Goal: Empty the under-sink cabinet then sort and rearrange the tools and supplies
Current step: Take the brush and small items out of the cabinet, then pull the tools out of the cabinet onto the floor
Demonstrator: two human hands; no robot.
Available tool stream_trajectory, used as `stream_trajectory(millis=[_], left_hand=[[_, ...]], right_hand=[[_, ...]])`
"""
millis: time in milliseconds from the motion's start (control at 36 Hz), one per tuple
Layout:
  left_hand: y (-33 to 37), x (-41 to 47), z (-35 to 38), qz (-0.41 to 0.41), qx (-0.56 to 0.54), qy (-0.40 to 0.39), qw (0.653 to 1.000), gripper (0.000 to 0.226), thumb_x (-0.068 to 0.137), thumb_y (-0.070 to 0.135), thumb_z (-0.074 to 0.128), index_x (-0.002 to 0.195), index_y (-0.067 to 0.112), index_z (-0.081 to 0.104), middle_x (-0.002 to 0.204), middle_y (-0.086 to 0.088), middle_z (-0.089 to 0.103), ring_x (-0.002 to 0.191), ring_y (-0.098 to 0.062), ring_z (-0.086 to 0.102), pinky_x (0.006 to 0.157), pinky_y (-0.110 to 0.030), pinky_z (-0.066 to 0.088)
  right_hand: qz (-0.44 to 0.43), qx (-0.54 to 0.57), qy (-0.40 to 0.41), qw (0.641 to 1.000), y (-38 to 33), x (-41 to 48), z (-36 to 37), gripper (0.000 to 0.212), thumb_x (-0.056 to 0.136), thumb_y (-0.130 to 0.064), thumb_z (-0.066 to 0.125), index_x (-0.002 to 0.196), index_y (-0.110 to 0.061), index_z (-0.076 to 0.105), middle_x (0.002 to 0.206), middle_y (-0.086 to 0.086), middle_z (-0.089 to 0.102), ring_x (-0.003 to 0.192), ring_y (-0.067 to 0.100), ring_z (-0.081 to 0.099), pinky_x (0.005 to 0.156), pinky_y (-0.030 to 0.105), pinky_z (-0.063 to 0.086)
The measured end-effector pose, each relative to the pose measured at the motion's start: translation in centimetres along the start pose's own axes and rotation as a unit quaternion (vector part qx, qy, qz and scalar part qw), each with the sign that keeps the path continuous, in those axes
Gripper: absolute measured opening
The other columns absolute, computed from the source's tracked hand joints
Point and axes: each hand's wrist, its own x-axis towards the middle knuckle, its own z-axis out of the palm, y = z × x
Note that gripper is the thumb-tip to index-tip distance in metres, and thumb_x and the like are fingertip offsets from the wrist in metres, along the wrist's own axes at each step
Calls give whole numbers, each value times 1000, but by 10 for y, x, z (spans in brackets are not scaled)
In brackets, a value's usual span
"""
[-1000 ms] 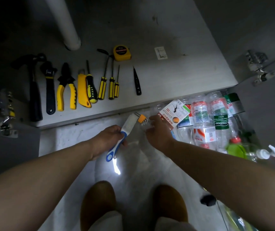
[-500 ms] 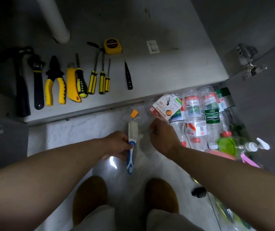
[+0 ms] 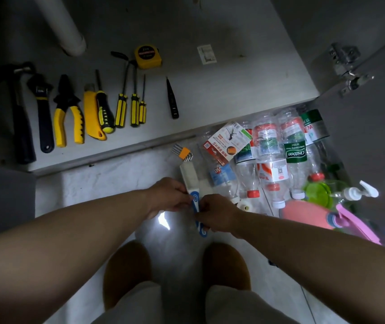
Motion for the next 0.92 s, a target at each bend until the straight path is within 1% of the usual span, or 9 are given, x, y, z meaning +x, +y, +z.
stream_trajectory(millis=[56,167,278,389,528,639,750,833,917], left_hand=[[3,1,5,7,35,0,999,18,92,12,72,109,6,74,108,-16,75,102,-25,74,80,-27,60],[8,2,9,18,100,7,995,21,96,14,64,115,13,72,109,-11,73,104,-24,71,88,-36,59],[12,-2,5,38,143,14,989,23,95,12,63,117,11,70,109,-12,72,104,-24,70,87,-34,59],[17,-9,-9,120,264,48,956,22,96,15,61,117,13,69,115,-5,71,106,-20,67,96,-37,56],[32,-20,-29,267,258,168,913,15,99,21,56,111,26,64,105,6,68,94,-10,65,84,-37,57],[65,-20,-53,388,227,287,846,14,99,11,53,108,19,60,105,2,58,91,-12,58,80,-41,54],[99,-11,-93,364,209,364,831,33,89,2,52,117,17,60,121,-8,49,105,-25,58,92,-40,51],[120,1,-124,330,259,368,830,52,90,3,54,139,20,53,136,-12,42,125,-30,49,106,-31,41],[138,16,-150,288,339,351,824,69,92,8,57,154,27,36,151,-14,30,139,-36,36,116,-40,34]], right_hand=[[2,-64,38,997,3,1,3,26,92,-30,65,113,-13,64,108,6,70,97,21,69,84,34,59],[14,-82,81,993,12,0,5,31,91,-26,67,118,-14,60,106,3,66,89,16,66,71,24,57],[-9,-93,99,991,15,-6,3,39,94,-21,65,129,-13,49,121,9,62,104,22,67,85,30,58],[-19,-101,103,989,9,-10,-1,52,93,-19,67,137,-15,39,124,8,59,108,21,64,89,33,58],[-124,-133,126,975,-14,-8,-24,19,97,-21,59,115,-22,57,111,0,62,95,11,64,81,27,58],[-245,-142,250,926,-56,-1,-59,10,93,-15,59,99,-23,61,92,-6,57,77,9,59,69,29,54],[-287,-150,326,888,-102,18,-96,24,87,-11,61,110,-17,60,108,6,47,82,25,57,73,39,53],[-273,-163,313,895,-129,36,-113,37,91,-20,60,128,-23,59,117,10,44,89,32,58,82,43,55],[-252,-176,293,905,-149,52,-118,47,93,-23,60,139,-27,54,123,12,42,96,35,60,90,41,55]])
